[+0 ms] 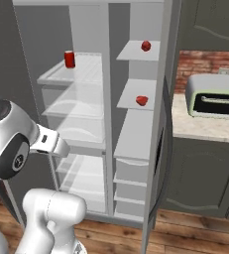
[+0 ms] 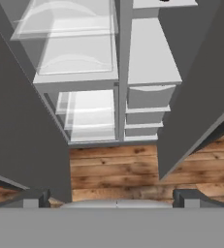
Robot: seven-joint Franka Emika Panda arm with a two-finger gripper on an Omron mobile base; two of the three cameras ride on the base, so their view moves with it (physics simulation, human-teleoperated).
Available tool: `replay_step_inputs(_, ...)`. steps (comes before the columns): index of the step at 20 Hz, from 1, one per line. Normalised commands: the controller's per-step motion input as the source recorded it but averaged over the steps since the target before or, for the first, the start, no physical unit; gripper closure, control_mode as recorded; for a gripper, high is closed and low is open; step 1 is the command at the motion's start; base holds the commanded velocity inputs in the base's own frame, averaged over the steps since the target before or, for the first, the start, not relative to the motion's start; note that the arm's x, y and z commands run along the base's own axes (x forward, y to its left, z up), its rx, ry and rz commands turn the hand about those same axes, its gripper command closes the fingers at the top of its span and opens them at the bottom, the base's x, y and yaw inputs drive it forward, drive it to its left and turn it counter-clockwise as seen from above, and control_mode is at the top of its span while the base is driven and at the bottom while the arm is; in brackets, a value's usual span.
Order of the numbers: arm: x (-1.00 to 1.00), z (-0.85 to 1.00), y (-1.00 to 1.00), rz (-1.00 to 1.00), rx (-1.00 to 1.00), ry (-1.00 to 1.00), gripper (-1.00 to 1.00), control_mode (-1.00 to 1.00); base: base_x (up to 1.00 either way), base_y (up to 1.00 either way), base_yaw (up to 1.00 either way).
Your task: There's a steak in the fridge that needs to be moved to the freezer for freezing. Pick up the steak from the fridge, place it on any shelf in the freezer, and close the fridge and freezer doors when done.
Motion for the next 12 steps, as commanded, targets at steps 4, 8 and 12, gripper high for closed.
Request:
replay_step_inputs(4, 0.08, 0.0, 0.0, 0.0, 0.0, 0.0, -1.0, -1.0, 0.0, 0.0, 0.0)
replay_step_inputs(8, 0.28, 0.0, -0.01, 0.0, 0.0, 0.0, -1.0, -1.0, 0.0, 0.0, 0.0)
replay_step_inputs(12, 0.05, 0.02, -0.13, 0.0, 0.0, -0.05, -1.0, -1.0, 0.0, 0.0, 0.0)
